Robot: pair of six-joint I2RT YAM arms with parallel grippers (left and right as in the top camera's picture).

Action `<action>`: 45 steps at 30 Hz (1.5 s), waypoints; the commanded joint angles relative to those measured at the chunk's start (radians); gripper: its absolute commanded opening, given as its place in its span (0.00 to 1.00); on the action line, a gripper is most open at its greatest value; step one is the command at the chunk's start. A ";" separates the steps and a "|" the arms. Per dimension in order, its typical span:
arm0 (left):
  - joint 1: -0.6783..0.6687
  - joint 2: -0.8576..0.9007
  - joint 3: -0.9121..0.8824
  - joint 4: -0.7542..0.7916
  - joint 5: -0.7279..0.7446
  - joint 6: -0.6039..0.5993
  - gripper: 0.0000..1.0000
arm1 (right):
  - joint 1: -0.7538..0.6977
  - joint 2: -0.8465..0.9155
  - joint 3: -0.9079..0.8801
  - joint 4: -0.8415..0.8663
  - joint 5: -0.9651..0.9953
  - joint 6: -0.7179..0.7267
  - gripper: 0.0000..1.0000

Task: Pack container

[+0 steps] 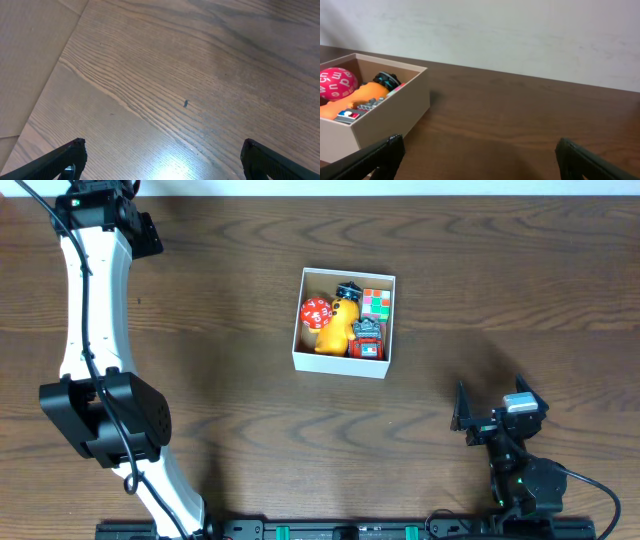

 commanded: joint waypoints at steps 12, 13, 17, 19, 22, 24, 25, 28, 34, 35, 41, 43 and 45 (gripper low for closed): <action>0.001 -0.004 0.015 -0.013 0.011 -0.006 0.98 | 0.009 -0.007 -0.002 -0.004 0.010 -0.012 0.99; 0.002 -0.004 0.015 -0.009 0.035 -0.006 0.98 | 0.009 -0.007 -0.002 -0.005 0.010 -0.012 0.99; 0.008 -0.004 0.015 0.012 0.055 -0.006 0.98 | 0.009 -0.007 -0.002 -0.004 0.010 -0.012 0.99; 0.008 -0.008 0.015 0.011 0.055 -0.005 0.98 | 0.009 -0.007 -0.002 -0.004 0.010 -0.012 0.99; 0.006 -0.030 0.015 0.010 0.055 -0.005 0.98 | 0.009 -0.007 -0.002 -0.004 0.010 -0.012 0.99; 0.006 -0.061 0.015 0.037 0.056 -0.005 0.98 | 0.009 -0.007 -0.002 -0.004 0.010 -0.012 0.99; 0.006 -0.083 0.015 0.053 0.056 -0.005 0.98 | 0.009 -0.007 -0.002 -0.004 0.010 -0.012 0.99; 0.000 -0.154 0.015 0.058 0.056 -0.005 0.98 | 0.009 -0.007 -0.002 -0.004 0.010 -0.012 0.99; -0.034 -0.350 0.015 0.013 0.056 -0.006 0.98 | 0.009 -0.007 -0.002 -0.004 0.010 -0.011 0.99; -0.042 -0.381 0.015 0.004 0.056 -0.005 0.98 | 0.009 -0.007 -0.002 -0.005 0.010 -0.012 0.99; -0.101 -0.584 0.013 -0.114 0.061 -0.006 0.98 | 0.009 -0.007 -0.002 -0.004 0.010 -0.012 0.99; -0.119 -0.646 0.003 -0.153 0.083 -0.006 0.98 | 0.009 -0.007 -0.002 -0.004 0.010 -0.012 0.99; -0.128 -0.712 -0.019 -0.180 0.112 -0.006 0.98 | 0.009 -0.007 -0.002 -0.004 0.010 -0.012 0.99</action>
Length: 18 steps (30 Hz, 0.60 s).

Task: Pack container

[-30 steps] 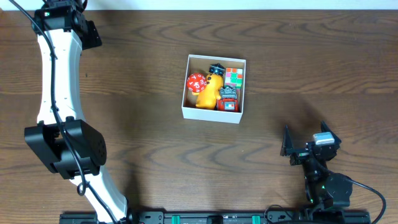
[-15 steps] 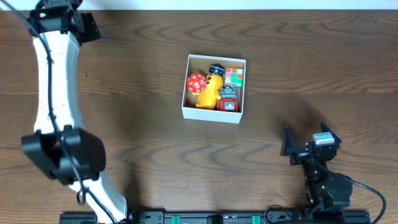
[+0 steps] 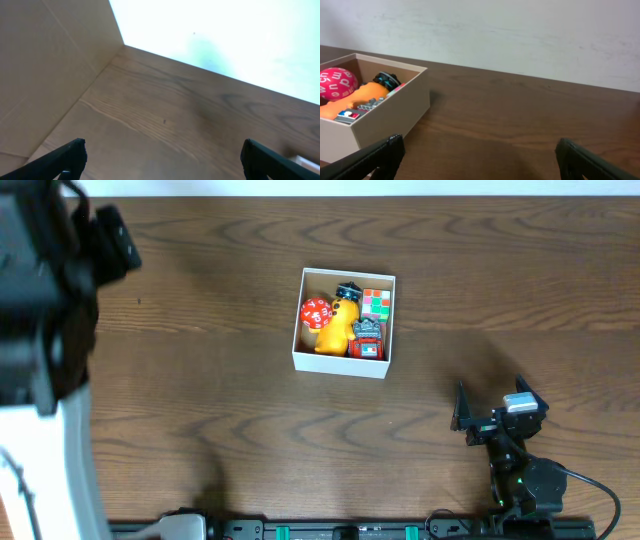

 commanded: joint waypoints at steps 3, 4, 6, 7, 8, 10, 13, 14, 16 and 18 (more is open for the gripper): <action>-0.015 -0.169 -0.084 -0.019 0.087 -0.006 0.98 | 0.009 -0.007 -0.002 -0.005 0.010 -0.012 0.99; -0.015 -0.201 -0.112 -0.011 0.096 -0.006 0.98 | 0.009 -0.007 -0.002 -0.005 0.010 -0.012 0.99; -0.015 -0.274 -0.189 0.023 0.114 -0.009 0.98 | 0.009 -0.007 -0.002 -0.004 0.010 -0.012 0.99; -0.015 -0.311 -0.232 0.047 0.116 -0.009 0.98 | 0.009 -0.007 -0.002 -0.004 0.010 -0.012 0.99; -0.015 -0.354 -0.286 0.080 0.116 -0.009 0.98 | 0.009 -0.007 -0.002 -0.004 0.010 -0.012 0.99; -0.015 -0.438 -0.406 0.157 0.116 -0.009 0.98 | 0.009 -0.007 -0.002 -0.004 0.010 -0.012 0.99; -0.015 -0.562 -0.606 0.303 0.116 -0.009 0.98 | 0.009 -0.007 -0.002 -0.004 0.010 -0.012 0.99; -0.015 -0.605 -0.682 0.364 0.116 -0.009 0.98 | 0.009 -0.007 -0.002 -0.004 0.010 -0.012 0.99; -0.015 -0.687 -0.836 0.497 0.116 -0.009 0.98 | 0.009 -0.007 -0.002 -0.004 0.010 -0.012 0.99; -0.015 -0.755 -0.981 0.634 0.116 -0.009 0.98 | 0.009 -0.007 -0.002 -0.004 0.010 -0.012 0.99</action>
